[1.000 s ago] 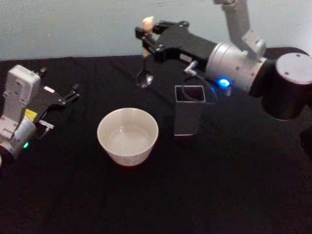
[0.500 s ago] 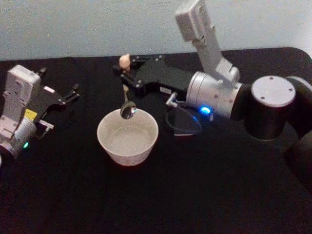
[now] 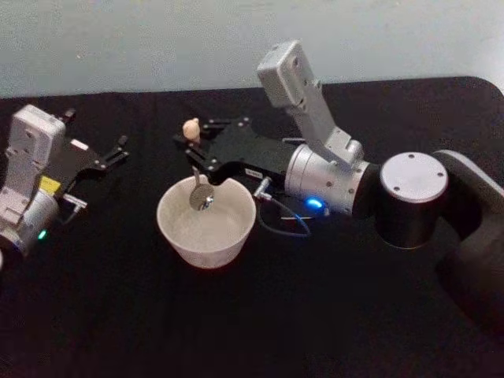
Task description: Pick up the stirring spoon with one hand, stir inside the cup, then place it back in its original position.
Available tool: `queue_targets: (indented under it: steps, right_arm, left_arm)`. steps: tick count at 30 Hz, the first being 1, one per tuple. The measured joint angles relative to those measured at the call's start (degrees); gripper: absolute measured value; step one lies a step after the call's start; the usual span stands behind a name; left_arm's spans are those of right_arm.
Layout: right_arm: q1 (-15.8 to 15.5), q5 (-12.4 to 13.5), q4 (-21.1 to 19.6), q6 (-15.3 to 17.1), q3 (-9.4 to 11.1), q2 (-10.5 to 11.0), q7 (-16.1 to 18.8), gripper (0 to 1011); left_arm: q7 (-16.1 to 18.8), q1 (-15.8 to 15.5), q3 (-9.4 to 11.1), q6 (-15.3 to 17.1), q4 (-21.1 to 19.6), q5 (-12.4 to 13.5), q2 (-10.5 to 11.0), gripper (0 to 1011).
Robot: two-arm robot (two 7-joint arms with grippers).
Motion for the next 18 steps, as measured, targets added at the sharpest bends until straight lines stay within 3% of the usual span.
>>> queue_targets:
  steps: [18]
  right_arm:
    - [-0.6,-2.5,4.8,-2.8,0.3,-2.7,1.0,213]
  left_arm:
    - [0.0,0.0,0.0,0.0,0.0,0.0,0.0,1001]
